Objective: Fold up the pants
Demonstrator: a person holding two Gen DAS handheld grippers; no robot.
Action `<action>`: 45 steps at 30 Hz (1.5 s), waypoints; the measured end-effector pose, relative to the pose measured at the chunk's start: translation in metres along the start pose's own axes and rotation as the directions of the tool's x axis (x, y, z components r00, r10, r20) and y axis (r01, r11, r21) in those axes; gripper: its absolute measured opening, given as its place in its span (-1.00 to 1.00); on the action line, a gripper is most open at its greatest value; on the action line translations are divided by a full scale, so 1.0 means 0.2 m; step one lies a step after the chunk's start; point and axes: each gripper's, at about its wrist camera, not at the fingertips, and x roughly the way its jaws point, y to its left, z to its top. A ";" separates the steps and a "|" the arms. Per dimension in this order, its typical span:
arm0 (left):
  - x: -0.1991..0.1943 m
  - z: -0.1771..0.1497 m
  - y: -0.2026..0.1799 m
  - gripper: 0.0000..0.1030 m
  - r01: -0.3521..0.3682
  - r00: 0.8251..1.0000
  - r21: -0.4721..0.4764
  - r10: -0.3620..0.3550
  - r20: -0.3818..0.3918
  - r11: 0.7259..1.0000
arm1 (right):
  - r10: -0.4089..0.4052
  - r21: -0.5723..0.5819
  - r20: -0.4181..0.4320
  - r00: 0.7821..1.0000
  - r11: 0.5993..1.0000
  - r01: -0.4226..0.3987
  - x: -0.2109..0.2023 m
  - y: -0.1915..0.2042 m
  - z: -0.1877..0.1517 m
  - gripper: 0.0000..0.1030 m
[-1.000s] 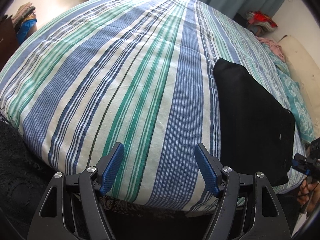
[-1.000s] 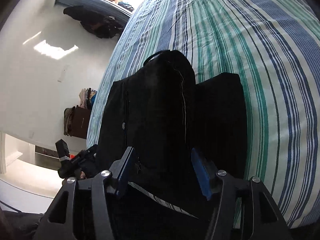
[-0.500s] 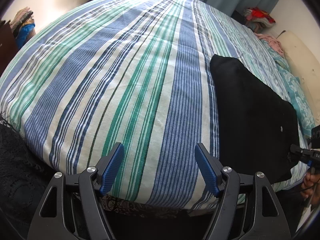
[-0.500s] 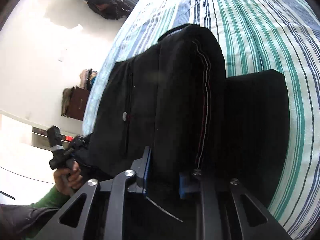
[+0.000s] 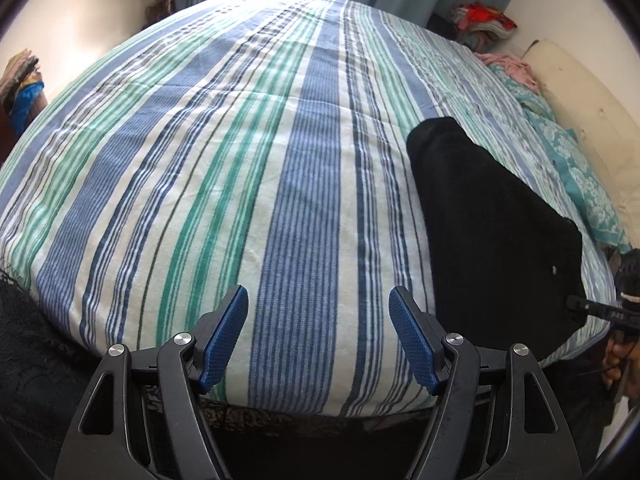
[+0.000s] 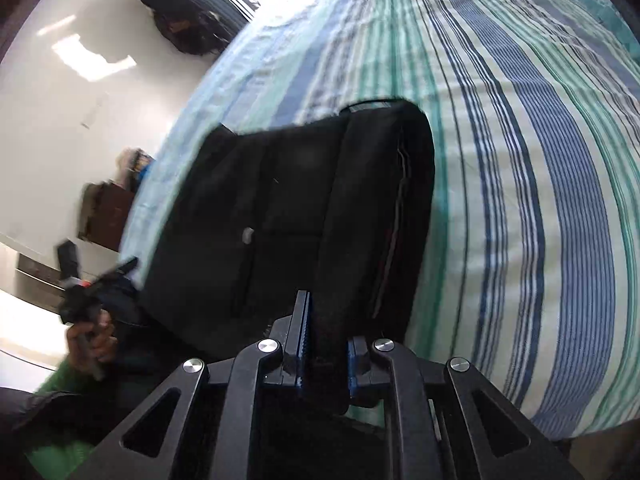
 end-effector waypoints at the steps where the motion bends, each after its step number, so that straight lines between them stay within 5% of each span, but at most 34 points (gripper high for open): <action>1: 0.00 0.00 -0.04 0.46 0.005 1.000 0.026 -0.005 -0.004 1.000 | -0.014 0.002 -0.003 1.000 1.000 0.014 0.04 0.00 -0.02 -0.58; 5: -0.06 0.01 -0.19 0.46 0.028 0.999 0.131 -0.032 0.025 0.991 | -0.013 0.048 0.038 0.999 0.999 0.011 0.01 0.01 0.00 -0.10; 10: -0.09 0.04 -0.40 0.46 0.051 0.995 0.255 -0.070 0.066 0.965 | -0.200 -0.035 0.161 0.966 0.978 0.208 -0.21 0.05 0.08 -0.09; 16: 0.07 -0.01 -0.61 0.46 0.039 0.999 0.378 -0.047 0.012 0.925 | -0.125 -0.120 0.358 0.925 0.977 0.179 -0.25 0.37 0.27 -0.09; 22: 0.18 -0.07 -0.61 0.59 0.023 0.999 0.394 -0.008 -0.041 0.919 | -0.215 0.031 0.200 0.956 0.977 0.213 0.20 0.17 0.31 -0.15; 25: 0.15 -0.06 -0.59 0.59 0.033 0.999 0.356 -0.016 -0.052 0.934 | -0.175 0.074 0.256 0.951 0.984 0.162 0.14 0.14 0.26 -0.15; 34: 0.05 -0.04 -0.60 0.68 -0.039 0.999 0.293 0.045 -0.016 0.955 | -0.294 0.017 0.318 0.901 0.952 0.304 -0.20 0.39 -0.03 0.00; 39: 0.11 -0.06 -0.60 0.68 -0.068 0.995 0.303 0.087 -0.049 0.951 | -0.363 0.012 0.236 0.901 0.929 0.371 0.01 0.40 -0.21 0.14; 42: 0.11 -0.07 -0.60 0.67 -0.073 0.995 0.308 0.091 -0.044 0.948 | -0.405 0.009 0.253 0.878 0.909 0.417 0.05 0.41 -0.24 0.15; 45: 0.11 -0.07 -0.61 0.68 -0.078 0.995 0.314 0.096 -0.040 0.946 | -0.400 0.026 0.261 0.878 0.913 0.408 0.05 0.41 -0.24 0.26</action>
